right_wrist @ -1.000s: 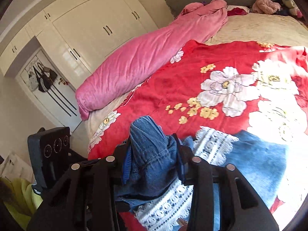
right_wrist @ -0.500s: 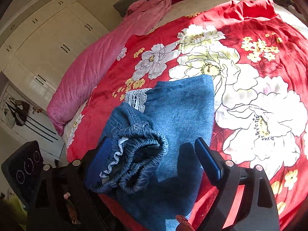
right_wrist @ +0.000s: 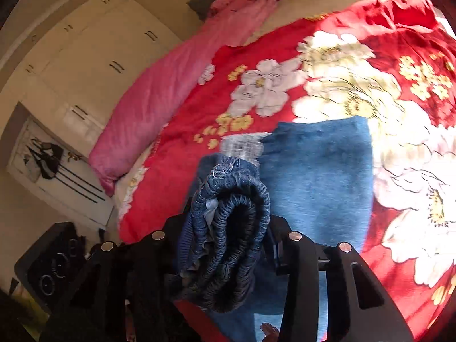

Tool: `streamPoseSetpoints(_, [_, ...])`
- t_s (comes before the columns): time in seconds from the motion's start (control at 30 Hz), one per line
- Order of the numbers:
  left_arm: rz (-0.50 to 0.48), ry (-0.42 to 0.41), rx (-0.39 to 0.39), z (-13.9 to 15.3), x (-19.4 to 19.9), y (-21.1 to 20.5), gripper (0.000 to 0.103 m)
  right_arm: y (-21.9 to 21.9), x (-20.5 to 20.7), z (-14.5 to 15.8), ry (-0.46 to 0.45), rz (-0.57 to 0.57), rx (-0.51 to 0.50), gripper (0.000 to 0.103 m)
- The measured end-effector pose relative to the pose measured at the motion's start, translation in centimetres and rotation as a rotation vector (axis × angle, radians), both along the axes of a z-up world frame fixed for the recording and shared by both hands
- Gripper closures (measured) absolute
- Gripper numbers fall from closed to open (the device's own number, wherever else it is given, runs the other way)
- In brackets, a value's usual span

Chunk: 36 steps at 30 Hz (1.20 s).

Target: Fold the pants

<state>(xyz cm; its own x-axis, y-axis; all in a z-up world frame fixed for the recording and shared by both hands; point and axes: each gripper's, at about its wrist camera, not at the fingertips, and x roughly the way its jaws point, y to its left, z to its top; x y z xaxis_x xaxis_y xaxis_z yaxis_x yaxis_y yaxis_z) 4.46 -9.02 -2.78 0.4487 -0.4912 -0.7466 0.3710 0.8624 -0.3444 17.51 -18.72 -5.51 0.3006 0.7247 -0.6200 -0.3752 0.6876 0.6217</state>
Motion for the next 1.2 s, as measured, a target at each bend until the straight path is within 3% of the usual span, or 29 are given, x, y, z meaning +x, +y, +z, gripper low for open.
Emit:
streamPoseSetpoints(0.07, [-0.006,0.007,0.013,-0.4,0.0,-0.4,0.016,-0.8,0.2,-1.1,0.031,-0.058,-0.032,0.045])
streamPoseSetpoints(0.1, [-0.01,0.007,0.017,-0.4,-0.1,-0.5,0.016,-1.1,0.0,-1.2,0.028,-0.074,-0.03,0.044])
streamPoseSetpoints(0.23, [-0.004,0.005,0.013,0.0,-0.3,-0.2,0.016,-2.4,-1.0,0.2,-0.025,-0.138,-0.029,0.022])
streamPoseSetpoints(0.43, [0.02,-0.025,0.007,1.2,-0.6,0.4,0.011,-4.4,-3.2,3.2,-0.126,-0.196,-0.039,0.02])
streamPoseSetpoints(0.7, [0.074,-0.083,0.025,3.1,-1.2,1.7,0.01,-5.4,-6.6,4.4,-0.194,-0.223,-0.09,0.02])
streamPoseSetpoints(1.03, [0.216,-0.109,0.064,3.9,-0.3,6.6,0.01,-5.2,-9.9,3.6,-0.21,-0.227,-0.194,0.02])
streamPoseSetpoints(1.2, [0.339,-0.086,0.06,3.4,0.9,10.4,0.01,-3.0,-12.0,2.3,-0.18,-0.154,-0.2,0.02])
